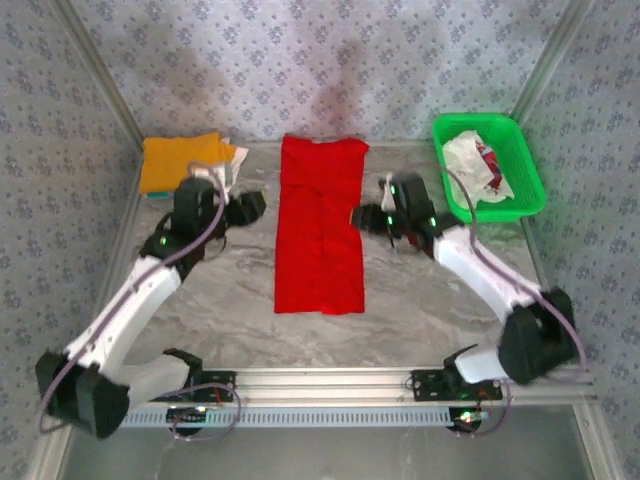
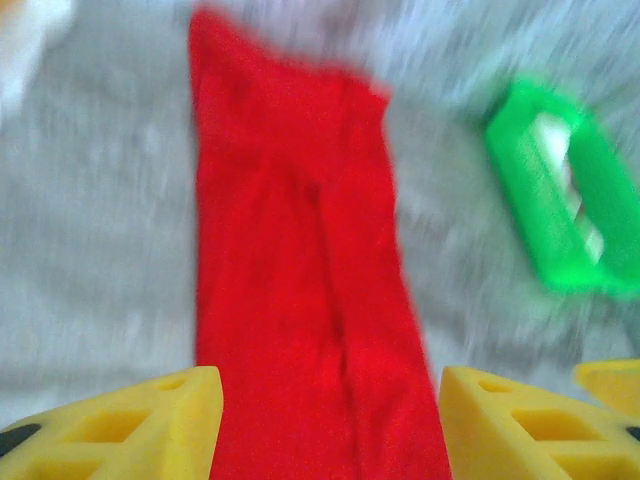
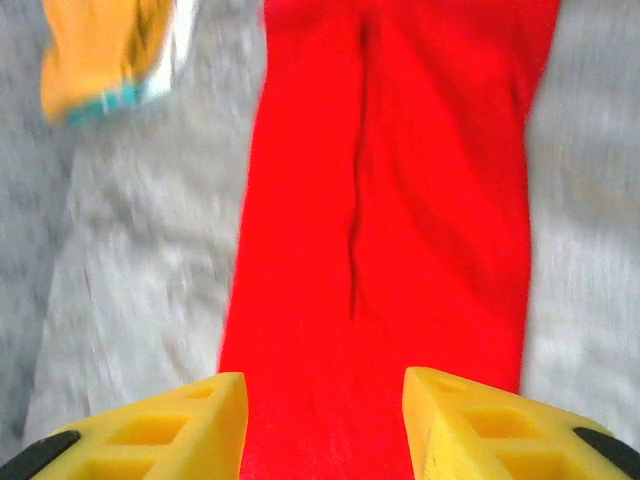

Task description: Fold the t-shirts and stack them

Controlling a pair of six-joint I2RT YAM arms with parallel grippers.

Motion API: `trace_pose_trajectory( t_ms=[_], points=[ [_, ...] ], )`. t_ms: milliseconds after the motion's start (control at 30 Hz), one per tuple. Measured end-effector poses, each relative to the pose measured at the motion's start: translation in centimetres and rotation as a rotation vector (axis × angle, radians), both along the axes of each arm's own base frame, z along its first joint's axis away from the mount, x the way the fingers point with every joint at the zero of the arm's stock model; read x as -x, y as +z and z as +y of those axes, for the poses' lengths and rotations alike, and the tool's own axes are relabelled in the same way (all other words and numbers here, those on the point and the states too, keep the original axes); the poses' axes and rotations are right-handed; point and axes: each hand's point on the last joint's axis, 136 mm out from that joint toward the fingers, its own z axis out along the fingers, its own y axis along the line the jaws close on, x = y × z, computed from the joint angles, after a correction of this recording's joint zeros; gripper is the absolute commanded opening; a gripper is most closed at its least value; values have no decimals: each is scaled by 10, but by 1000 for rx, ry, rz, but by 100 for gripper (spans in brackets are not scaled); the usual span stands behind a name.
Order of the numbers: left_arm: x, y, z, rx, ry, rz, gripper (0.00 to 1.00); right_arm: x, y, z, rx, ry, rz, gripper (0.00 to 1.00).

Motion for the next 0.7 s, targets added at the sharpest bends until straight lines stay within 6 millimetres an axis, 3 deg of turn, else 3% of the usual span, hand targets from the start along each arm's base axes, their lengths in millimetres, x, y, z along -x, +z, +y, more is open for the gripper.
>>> trace_pose_trajectory(
  t_ms=[100, 167, 200, 300, 533, 700],
  points=[
    [59, -92, 0, -32, -58, 259, 57, 60, -55, -16, 27, 8, 143, 55],
    [97, -134, -1, -56, -98, 409, 59, 88, -80, -25, 49, 1, 221, 55],
    [110, -145, -2, -61, -114, 456, 59, 96, -86, -29, 53, -3, 243, 55],
    [123, -153, -8, -35, -132, 504, 59, 101, -92, -31, 44, -22, 263, 54],
    [122, -155, -25, 6, -166, 518, 57, 94, -118, -21, 41, -23, 340, 52],
    [118, -165, -31, -3, -178, 538, 55, 87, -118, -14, 17, -13, 321, 52]
  ],
)
